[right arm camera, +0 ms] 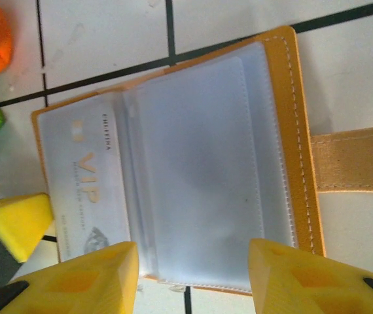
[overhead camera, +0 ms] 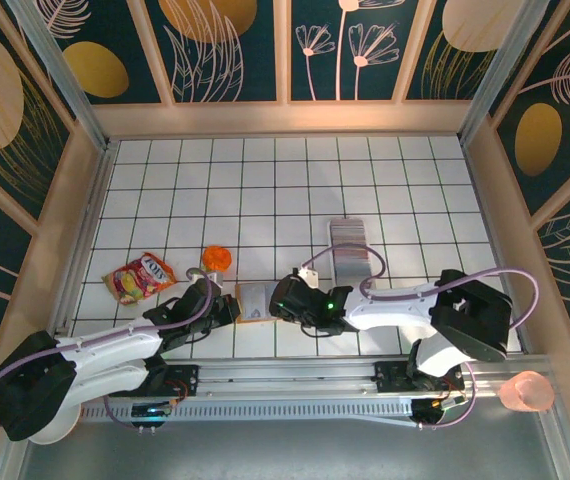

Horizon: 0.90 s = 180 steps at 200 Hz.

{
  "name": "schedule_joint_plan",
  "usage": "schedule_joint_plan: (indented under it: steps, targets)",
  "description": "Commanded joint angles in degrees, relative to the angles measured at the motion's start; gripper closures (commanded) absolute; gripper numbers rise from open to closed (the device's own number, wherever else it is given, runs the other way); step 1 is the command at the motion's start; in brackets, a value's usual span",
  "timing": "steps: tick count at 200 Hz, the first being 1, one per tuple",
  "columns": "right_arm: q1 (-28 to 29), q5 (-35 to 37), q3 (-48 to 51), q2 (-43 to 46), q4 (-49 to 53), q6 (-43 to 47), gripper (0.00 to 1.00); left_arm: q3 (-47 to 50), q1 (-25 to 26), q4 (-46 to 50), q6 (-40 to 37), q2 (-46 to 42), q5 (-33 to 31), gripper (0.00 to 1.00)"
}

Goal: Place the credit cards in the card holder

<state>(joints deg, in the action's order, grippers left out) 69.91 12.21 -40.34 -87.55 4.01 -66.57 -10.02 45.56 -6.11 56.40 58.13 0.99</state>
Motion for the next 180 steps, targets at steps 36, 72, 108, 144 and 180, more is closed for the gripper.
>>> schedule_joint_plan:
  steps: [36,72,108,144,180]
  targets:
    - [0.22,0.43,-0.97,-2.89,3.46,-0.40,0.52,0.74,0.41,2.15,0.28,-0.65,-0.45,0.99]
    - [0.31,-1.50,-2.33,-5.54,0.82,0.29,0.52,1.12,0.36,1.98,0.46,-0.71,-0.31,0.99]
    - [0.34,-2.83,-3.34,-6.93,-2.78,0.86,0.52,1.17,0.38,2.00,0.53,-0.76,-0.38,0.99]
    - [0.23,-4.63,-4.41,-8.09,-6.38,1.44,0.51,1.30,0.41,1.89,0.71,-0.80,-0.25,0.99]
    - [0.24,-6.36,-3.61,-8.43,-11.35,0.37,0.51,1.23,0.38,2.00,0.56,-0.91,-0.22,0.99]
